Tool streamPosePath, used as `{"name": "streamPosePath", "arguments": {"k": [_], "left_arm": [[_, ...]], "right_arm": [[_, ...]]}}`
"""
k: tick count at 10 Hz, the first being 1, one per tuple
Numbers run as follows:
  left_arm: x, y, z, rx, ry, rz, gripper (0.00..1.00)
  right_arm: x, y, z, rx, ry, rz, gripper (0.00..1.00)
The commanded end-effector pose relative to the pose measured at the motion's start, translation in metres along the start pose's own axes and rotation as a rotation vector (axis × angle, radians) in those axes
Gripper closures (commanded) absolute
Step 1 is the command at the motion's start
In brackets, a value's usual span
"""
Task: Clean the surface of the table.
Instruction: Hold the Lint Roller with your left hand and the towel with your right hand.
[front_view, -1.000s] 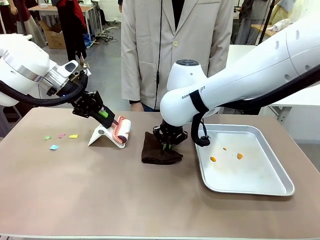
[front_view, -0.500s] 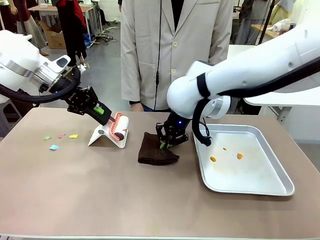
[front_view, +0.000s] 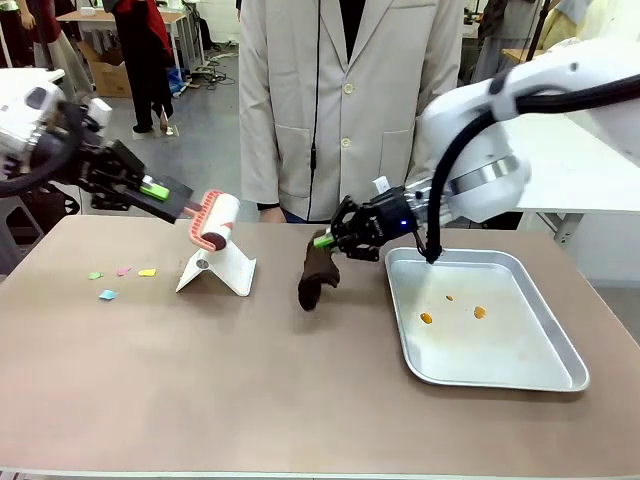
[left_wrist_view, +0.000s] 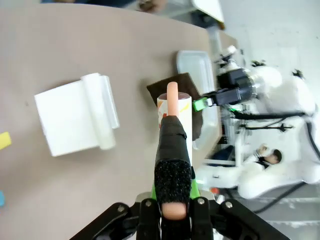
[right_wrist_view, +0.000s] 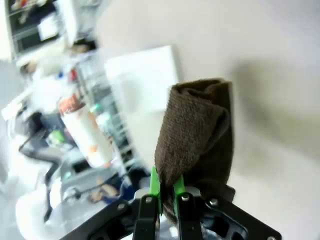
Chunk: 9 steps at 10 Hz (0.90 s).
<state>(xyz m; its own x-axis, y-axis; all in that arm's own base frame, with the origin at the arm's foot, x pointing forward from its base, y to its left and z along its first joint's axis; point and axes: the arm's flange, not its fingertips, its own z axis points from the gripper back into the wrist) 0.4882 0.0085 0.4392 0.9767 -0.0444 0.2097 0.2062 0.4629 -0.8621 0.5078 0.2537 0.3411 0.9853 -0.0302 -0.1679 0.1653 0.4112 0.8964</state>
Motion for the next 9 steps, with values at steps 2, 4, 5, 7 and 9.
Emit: {"name": "streamPosePath", "arguments": {"k": [2, 4, 5, 7, 9], "left_arm": [[-0.036, 0.017, 0.059, -0.199, 0.029, 0.024, 0.97], [-0.055, 0.039, 0.107, -0.226, -0.001, 0.118, 0.97], [-0.067, 0.058, 0.138, -0.244, 0.03, 0.156, 0.97], [-0.085, 0.092, 0.185, -0.22, -0.019, 0.192, 0.97], [-0.098, 0.127, 0.237, -0.31, -0.065, 0.191, 0.97]], "right_arm": [[-0.046, -0.033, 0.066, 0.399, 0.162, 0.078, 1.0], [-0.077, -0.035, 0.12, 0.474, 0.148, 0.137, 1.0], [-0.097, -0.041, 0.155, 0.468, 0.09, 0.146, 1.0], [-0.128, -0.063, 0.21, 0.381, -0.128, 0.171, 1.0], [-0.142, -0.097, 0.253, 0.313, -0.112, 0.198, 1.0]]}}
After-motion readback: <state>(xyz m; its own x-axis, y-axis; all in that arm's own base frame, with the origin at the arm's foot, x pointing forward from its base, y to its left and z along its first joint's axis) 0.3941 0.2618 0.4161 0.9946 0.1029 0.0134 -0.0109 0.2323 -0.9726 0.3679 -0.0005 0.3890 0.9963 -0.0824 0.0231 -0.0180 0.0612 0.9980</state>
